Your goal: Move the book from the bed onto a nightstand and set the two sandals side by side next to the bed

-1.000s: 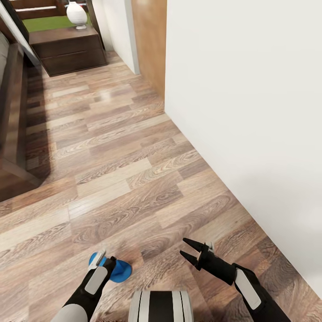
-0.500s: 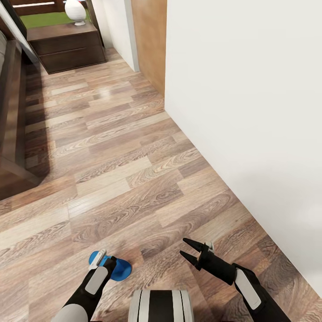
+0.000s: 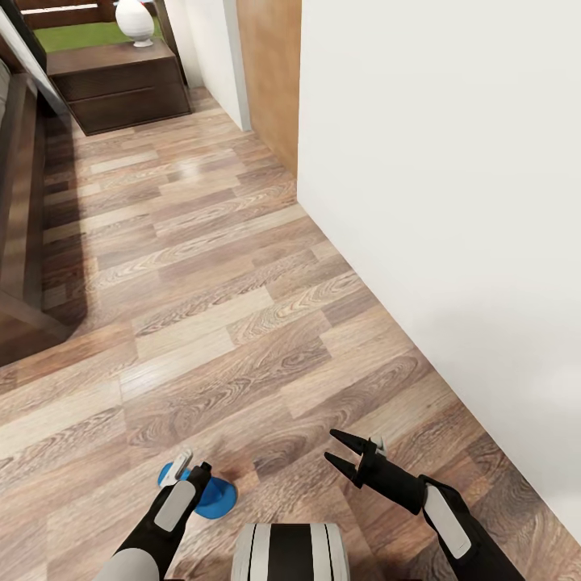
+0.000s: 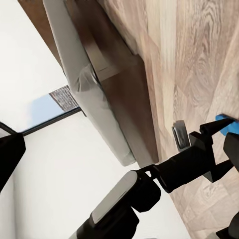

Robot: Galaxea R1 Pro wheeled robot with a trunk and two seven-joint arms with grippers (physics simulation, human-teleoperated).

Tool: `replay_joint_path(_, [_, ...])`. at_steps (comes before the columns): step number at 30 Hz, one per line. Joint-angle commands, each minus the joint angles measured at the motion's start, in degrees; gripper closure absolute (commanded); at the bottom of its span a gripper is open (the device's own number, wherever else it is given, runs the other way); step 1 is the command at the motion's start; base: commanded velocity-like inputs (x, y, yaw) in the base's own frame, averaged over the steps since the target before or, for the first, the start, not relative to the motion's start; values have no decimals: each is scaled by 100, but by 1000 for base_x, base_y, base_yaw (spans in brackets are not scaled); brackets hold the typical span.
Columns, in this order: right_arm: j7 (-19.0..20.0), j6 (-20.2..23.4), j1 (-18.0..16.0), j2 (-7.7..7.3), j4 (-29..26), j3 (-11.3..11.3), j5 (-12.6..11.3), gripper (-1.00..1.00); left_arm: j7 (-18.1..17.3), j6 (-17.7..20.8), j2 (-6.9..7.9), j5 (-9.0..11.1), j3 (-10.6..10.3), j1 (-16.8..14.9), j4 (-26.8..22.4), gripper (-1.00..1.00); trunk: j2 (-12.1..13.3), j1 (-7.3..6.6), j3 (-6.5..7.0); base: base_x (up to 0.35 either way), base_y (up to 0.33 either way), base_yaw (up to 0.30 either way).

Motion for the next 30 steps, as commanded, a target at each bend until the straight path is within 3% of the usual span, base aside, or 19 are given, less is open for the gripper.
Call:
replay_joint_path(1, [7,28,-2,-1,0,-1,-10,-100,18,29,-7,27,27,0,-16,-100,-1,-1,-3,7,0,0])
replay_joint_path(13, [7,29,-2,-1,1,-3,-10,-100,18,29,7,27,27,0,-16,-100,-1,-1,-3,1,0,0])
replay_joint_path(21, [7,29,-2,-1,3,-3,-10,-100,18,29,8,27,27,0,-16,-100,-12,20,-181,0,0,0])
replay_joint_path(30, [7,32,-2,-1,-2,-4,-10,-100,18,29,9,27,27,0,-16,-100,-12,20,-181,0,0,0])
